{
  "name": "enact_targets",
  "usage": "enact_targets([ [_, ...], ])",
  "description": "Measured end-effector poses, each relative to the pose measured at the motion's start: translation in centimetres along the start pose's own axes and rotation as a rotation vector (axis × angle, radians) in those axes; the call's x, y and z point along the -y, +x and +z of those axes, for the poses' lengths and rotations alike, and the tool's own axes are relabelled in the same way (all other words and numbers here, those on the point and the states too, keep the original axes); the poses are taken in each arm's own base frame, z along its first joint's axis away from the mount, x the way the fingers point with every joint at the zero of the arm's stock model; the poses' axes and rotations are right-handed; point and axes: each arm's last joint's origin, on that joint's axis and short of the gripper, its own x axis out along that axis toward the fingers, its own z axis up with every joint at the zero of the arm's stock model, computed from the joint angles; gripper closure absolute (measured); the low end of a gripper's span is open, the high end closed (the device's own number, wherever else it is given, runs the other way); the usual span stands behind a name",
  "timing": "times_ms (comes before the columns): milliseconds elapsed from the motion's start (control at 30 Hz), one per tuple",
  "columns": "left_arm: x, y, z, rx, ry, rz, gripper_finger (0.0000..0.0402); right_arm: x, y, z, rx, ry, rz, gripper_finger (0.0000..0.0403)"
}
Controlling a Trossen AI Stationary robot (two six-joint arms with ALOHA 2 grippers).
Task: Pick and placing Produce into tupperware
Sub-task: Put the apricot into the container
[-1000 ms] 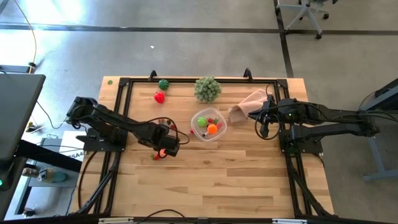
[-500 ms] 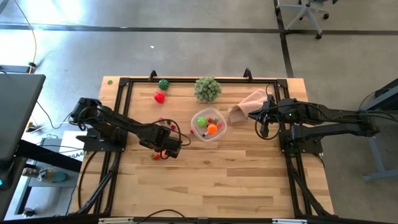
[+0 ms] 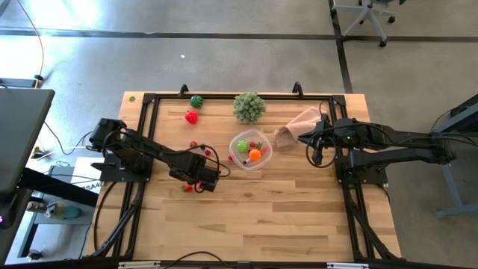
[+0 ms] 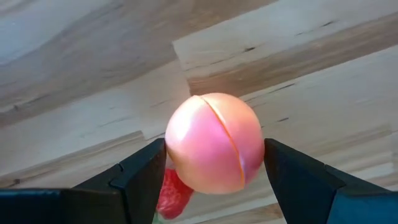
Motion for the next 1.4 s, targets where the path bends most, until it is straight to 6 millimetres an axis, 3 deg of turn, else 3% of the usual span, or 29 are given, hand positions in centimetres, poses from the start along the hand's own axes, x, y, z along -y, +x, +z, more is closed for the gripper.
enact_targets([
  [667,0.52,0.74,0.02,-0.006,0.001,-0.014,0.0148,0.00,0.01,-0.01,0.000,0.000,-0.002,0.0373],
  [1067,0.44,0.90,0.05,0.008,0.035,-0.002,0.0088,0.00,0.01,-0.02,-0.001,0.000,-0.001,0.0373],
  [1400,0.45,0.85,0.06,0.010,0.027,-0.004,0.0120,0.00,0.01,-0.01,-0.001,0.000,0.001,0.0373],
])
